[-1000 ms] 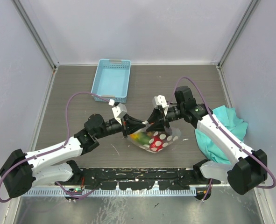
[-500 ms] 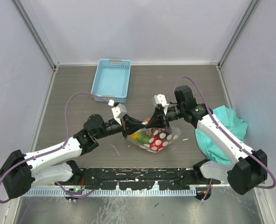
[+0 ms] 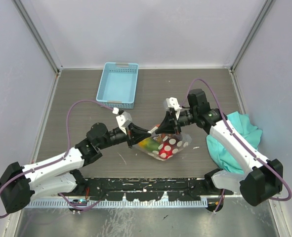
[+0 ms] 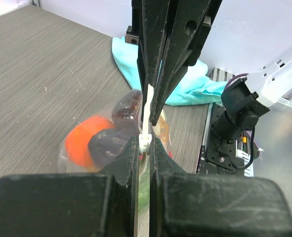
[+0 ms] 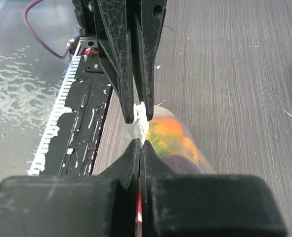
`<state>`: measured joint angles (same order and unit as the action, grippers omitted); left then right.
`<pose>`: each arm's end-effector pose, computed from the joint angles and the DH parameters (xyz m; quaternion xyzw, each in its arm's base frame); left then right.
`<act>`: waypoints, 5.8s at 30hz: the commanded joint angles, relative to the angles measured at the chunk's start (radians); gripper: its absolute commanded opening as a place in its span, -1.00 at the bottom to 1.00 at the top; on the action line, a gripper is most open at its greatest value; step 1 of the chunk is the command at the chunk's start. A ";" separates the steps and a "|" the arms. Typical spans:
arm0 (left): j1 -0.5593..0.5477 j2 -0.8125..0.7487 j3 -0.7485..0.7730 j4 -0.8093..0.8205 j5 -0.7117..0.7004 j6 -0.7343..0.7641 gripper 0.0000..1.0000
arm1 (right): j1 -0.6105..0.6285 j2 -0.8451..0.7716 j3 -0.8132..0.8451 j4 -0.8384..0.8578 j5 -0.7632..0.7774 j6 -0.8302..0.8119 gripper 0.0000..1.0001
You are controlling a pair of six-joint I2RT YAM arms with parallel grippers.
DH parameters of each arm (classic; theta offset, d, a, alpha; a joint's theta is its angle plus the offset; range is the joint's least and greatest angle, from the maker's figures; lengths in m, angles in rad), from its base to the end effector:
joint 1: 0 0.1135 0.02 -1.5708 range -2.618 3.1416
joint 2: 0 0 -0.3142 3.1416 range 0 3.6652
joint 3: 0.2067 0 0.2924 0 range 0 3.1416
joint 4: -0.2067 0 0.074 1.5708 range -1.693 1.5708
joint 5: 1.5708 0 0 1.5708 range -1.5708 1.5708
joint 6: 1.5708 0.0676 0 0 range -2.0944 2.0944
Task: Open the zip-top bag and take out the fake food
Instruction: Unzip the zipper food storage bag at the center of the board.
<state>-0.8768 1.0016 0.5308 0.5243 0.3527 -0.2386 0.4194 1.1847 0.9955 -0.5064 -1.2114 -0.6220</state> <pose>0.1548 -0.2226 0.3092 0.3334 0.6031 -0.4805 0.5424 0.2200 0.1674 0.3470 -0.5797 0.5259 0.4778 0.3987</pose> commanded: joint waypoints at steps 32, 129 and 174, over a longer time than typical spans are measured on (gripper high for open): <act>0.007 -0.112 -0.062 -0.015 -0.081 0.052 -1.00 | -0.077 -0.020 0.058 -0.049 -0.039 -0.037 -0.99; 0.173 -0.189 -0.318 0.003 -0.171 -0.003 -1.00 | -0.170 -0.020 0.074 -0.077 -0.022 -0.058 -0.99; 0.265 -0.163 -0.384 0.017 -0.187 -0.056 -1.00 | -0.180 -0.017 0.080 -0.093 -0.024 -0.071 -0.98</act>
<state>-0.6315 0.8318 0.1631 0.5320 0.2123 -0.2977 0.2516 1.1847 1.0229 -0.6079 -1.2133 -0.6830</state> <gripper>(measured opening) 0.047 0.036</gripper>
